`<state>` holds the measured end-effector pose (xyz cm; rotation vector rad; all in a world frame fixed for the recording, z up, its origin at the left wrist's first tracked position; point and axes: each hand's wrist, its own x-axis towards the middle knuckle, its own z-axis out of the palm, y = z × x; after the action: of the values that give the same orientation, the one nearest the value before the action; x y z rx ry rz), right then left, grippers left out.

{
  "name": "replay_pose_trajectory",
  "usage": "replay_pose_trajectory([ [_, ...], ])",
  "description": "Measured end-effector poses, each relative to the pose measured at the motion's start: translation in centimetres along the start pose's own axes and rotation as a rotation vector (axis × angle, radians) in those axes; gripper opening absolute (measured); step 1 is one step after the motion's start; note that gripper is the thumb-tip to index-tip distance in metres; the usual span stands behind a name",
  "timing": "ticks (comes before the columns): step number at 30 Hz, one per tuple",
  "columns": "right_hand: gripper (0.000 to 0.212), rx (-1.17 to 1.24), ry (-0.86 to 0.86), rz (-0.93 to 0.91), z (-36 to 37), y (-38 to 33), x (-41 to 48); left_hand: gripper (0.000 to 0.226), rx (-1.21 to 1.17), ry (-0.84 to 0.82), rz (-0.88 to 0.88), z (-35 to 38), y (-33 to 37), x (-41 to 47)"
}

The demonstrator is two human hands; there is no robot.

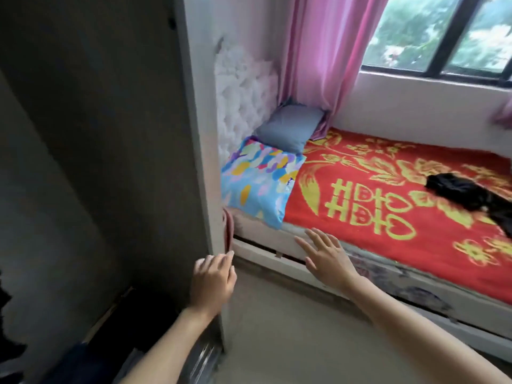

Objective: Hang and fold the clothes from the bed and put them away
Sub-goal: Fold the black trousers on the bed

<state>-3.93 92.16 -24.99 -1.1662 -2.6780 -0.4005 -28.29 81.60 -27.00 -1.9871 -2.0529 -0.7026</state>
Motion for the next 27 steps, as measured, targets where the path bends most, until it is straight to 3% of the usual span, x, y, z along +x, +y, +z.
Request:
replay_pose_trajectory([
  [5, 0.058, -0.084, -0.022, 0.251, -3.3, 10.4, -8.7, 0.038, -0.099, -0.020, 0.191, 1.3, 11.3, 6.1],
  [8, 0.065, -0.116, 0.049, 0.323, -5.6, 15.4, -13.7, 0.024, -0.105, -0.042, 0.248, 2.6, 18.4, 8.5],
  [15, 0.063, -0.243, 0.186, 0.533, -9.3, 25.6, -26.6, 0.057, -0.216, -0.113, 0.370, 7.1, 34.0, 11.8],
  [19, 0.064, -0.247, 0.236, 0.648, -9.7, 28.6, -31.4, 0.081, -0.130, -0.254, 0.340, 10.6, 38.7, 12.7],
  [27, 0.066, -0.258, 0.180, 0.778, -8.1, 32.8, -34.5, 0.082, -0.157, -0.300, 0.405, 14.1, 44.3, 15.1],
])
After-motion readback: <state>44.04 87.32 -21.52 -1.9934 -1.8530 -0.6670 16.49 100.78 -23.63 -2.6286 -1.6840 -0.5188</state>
